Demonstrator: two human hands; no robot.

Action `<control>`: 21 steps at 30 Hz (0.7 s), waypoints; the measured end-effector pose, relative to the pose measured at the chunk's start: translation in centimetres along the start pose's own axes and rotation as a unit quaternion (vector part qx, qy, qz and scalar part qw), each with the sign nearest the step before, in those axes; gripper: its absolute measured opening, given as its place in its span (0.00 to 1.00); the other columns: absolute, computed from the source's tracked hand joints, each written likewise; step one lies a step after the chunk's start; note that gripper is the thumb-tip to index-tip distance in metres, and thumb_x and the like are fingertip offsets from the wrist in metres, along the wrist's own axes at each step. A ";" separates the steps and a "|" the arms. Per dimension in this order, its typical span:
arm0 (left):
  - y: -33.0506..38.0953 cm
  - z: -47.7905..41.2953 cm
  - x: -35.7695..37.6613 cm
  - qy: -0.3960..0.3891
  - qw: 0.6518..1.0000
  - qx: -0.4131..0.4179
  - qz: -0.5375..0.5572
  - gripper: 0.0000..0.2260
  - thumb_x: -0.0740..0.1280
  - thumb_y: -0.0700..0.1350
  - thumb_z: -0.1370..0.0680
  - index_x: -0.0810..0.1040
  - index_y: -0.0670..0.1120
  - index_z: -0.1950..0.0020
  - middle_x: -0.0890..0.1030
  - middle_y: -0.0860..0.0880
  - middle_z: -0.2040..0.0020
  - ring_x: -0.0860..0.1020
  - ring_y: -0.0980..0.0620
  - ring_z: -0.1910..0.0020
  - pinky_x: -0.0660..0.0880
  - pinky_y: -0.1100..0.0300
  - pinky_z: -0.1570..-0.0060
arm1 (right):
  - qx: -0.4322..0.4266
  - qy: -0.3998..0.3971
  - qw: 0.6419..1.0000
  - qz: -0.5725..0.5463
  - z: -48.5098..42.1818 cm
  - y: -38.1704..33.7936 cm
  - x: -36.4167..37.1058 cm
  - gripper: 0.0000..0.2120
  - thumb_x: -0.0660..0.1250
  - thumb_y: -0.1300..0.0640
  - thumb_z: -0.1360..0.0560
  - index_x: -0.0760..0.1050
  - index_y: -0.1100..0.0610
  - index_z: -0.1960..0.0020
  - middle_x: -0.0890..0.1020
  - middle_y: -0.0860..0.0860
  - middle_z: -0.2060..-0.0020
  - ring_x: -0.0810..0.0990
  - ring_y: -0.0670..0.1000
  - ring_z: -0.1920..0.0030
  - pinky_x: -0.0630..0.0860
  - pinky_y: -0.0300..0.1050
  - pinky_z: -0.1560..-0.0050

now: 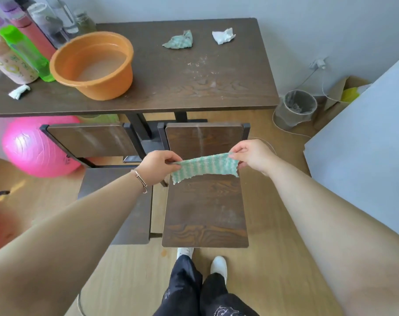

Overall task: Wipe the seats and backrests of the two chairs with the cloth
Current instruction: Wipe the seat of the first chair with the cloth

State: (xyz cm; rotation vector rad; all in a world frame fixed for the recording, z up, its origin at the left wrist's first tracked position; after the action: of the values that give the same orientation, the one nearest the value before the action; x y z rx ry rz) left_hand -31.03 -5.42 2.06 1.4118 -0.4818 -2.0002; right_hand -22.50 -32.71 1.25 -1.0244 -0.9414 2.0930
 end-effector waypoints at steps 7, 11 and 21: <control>-5.1 2.3 8.5 -0.044 0.998 -0.052 0.019 0.04 0.71 0.46 0.25 0.82 0.55 0.53 0.81 0.59 0.58 0.77 0.62 0.59 0.67 0.75 0.64 | 0.051 -0.037 0.998 -0.018 0.5 9.7 4.7 0.01 0.71 0.63 0.25 0.81 0.59 0.54 0.86 0.55 0.59 0.86 0.54 0.58 0.83 0.49 0.56; -9.7 2.6 13.8 -0.072 0.993 -0.084 0.027 0.04 0.71 0.45 0.25 0.82 0.55 0.54 0.80 0.59 0.59 0.76 0.62 0.61 0.67 0.75 0.66 | 0.096 -0.042 0.994 -0.034 0.6 15.9 8.3 0.02 0.71 0.64 0.25 0.82 0.58 0.55 0.86 0.55 0.59 0.84 0.53 0.60 0.83 0.50 0.56; -19.2 -0.1 24.9 -0.145 0.983 -0.114 0.013 0.04 0.72 0.46 0.25 0.82 0.55 0.54 0.80 0.59 0.59 0.77 0.60 0.60 0.67 0.72 0.64 | 0.196 -0.007 0.979 -0.049 -0.6 28.5 16.3 0.02 0.73 0.62 0.26 0.82 0.60 0.53 0.85 0.58 0.56 0.84 0.52 0.62 0.83 0.45 0.60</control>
State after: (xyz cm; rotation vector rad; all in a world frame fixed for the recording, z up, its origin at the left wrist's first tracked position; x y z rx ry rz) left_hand -42.02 -8.24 -27.27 0.9755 -0.3774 -2.1730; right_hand -36.41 -35.84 -28.34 -0.7442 -0.5388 2.0935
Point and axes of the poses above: each hand's wrist, its own z-axis away from the middle knuckle, its own x-axis out of the palm, y = z × x, the point moved 4 cm from there along -z, towards the middle knuckle
